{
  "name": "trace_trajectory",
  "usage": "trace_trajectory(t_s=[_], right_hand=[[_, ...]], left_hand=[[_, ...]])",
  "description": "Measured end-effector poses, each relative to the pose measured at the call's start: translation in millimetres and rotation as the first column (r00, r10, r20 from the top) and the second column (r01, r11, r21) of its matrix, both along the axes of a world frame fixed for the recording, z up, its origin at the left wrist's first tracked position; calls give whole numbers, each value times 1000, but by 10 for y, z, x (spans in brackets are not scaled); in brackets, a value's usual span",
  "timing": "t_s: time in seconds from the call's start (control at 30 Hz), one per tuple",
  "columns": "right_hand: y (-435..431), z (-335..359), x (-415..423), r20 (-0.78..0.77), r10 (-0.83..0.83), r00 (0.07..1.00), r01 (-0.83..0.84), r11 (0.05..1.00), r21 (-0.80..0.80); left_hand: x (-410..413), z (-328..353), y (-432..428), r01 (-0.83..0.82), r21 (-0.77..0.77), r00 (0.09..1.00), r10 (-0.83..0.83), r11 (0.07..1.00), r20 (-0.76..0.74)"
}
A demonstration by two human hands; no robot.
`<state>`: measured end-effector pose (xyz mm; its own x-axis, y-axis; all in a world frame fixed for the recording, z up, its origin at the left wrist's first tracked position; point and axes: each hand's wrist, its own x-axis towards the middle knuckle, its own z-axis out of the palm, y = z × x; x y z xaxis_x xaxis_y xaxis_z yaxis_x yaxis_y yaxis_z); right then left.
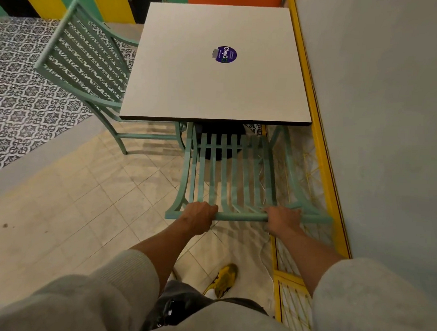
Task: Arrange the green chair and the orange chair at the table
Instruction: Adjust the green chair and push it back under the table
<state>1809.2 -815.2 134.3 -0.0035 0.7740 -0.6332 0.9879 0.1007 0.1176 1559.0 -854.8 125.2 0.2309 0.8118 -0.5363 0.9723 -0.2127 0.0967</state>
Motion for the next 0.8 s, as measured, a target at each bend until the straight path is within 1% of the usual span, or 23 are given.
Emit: trace_trajectory(t_s=[0.07,0.17,0.3,0.4,0.53,0.6,0.8], right_hand=[[5,13,-1,22,8,1000,-8,1000,-4],[47,59,-34,36,11,999,-10,999,-31],[153,135,-171,-38,56,998,-59,993,-103],[172,142,-312,-71,72,995,-82,984,-155],[149,149,-586,-81,129,988,-143,968,-205],[147,173,-761,-111,154,982,-176,957,-230],[134,306,-1497,-193,167,967,-216,938,-272]], left_hand=[[-19,4,11,-15,-23,999,16,1000,28],[-70,-6,14,-6,-32,1000,7,999,27],[-198,-9,64,7,-28,1000,-8,1000,-26],[-291,-16,76,8,-52,999,-10,999,-45],[-472,-3,64,-6,-69,1000,4,998,-22],[-593,32,71,-17,-72,1000,17,997,3],[-1222,129,33,-64,-96,996,69,993,50]])
